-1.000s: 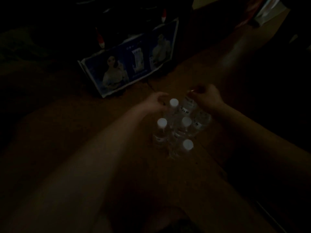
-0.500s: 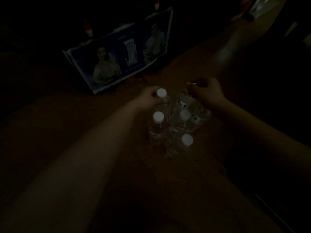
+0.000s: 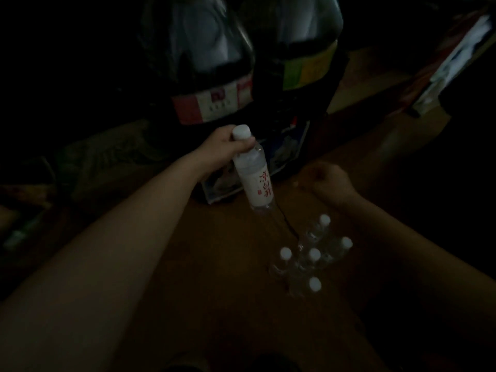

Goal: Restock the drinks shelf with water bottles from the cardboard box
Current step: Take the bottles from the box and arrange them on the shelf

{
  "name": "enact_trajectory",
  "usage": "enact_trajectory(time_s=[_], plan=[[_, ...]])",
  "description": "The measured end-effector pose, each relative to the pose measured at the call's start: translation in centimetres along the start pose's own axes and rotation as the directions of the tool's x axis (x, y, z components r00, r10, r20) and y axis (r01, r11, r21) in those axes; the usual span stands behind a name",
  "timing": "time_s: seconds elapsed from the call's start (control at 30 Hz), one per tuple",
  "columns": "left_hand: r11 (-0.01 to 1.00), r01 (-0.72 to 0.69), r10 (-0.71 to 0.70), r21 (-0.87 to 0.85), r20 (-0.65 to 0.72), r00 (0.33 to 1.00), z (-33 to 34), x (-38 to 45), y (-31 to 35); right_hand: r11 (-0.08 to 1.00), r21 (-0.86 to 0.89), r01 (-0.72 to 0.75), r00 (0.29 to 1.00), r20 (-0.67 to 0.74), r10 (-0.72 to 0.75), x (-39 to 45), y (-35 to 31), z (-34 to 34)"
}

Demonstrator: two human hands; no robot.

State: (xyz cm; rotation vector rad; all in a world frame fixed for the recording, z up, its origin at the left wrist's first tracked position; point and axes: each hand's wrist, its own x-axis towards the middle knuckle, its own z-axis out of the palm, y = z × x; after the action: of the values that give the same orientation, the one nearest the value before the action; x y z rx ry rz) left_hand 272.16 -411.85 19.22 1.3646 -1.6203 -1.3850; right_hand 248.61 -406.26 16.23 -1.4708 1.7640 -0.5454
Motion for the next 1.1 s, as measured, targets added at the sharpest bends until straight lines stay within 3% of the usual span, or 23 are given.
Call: enact_trajectory(time_s=[0.2,0.43,0.6,0.73,0.93,1.1], plan=[[0.996,-0.051,0.055,0.070,-0.057,0.997,-8.7,-4.4,18.1,0.995,-0.070,0.073,0.990,0.128,-0.064,-3.4,-14.8,-6.7],[0.998,-0.057,0.058,0.032,-0.042,0.997,-17.5,-9.0,38.5,0.987,-0.004,0.160,0.954,0.258,-0.153,-6.2,-32.1,-15.2],[0.998,-0.068,0.068,-0.005,-0.053,0.996,-21.9,-10.7,49.5,0.968,0.092,0.234,0.890,0.381,-0.251,-6.9,-41.6,-20.4],[0.995,-0.096,0.094,-0.029,-0.065,0.993,-25.2,-11.1,54.9,0.931,0.183,0.316,0.856,0.368,-0.363,-6.6,-47.1,-22.6],[0.985,-0.146,0.120,-0.090,-0.245,0.962,-30.2,-9.2,56.4,0.890,0.254,0.380,0.862,0.253,-0.440,-4.8,-53.1,-21.0],[0.986,-0.125,0.156,0.108,-0.351,0.923,-36.6,-6.6,57.0,0.862,0.261,0.434,0.848,0.204,-0.489,-1.3,-59.0,-18.0]])
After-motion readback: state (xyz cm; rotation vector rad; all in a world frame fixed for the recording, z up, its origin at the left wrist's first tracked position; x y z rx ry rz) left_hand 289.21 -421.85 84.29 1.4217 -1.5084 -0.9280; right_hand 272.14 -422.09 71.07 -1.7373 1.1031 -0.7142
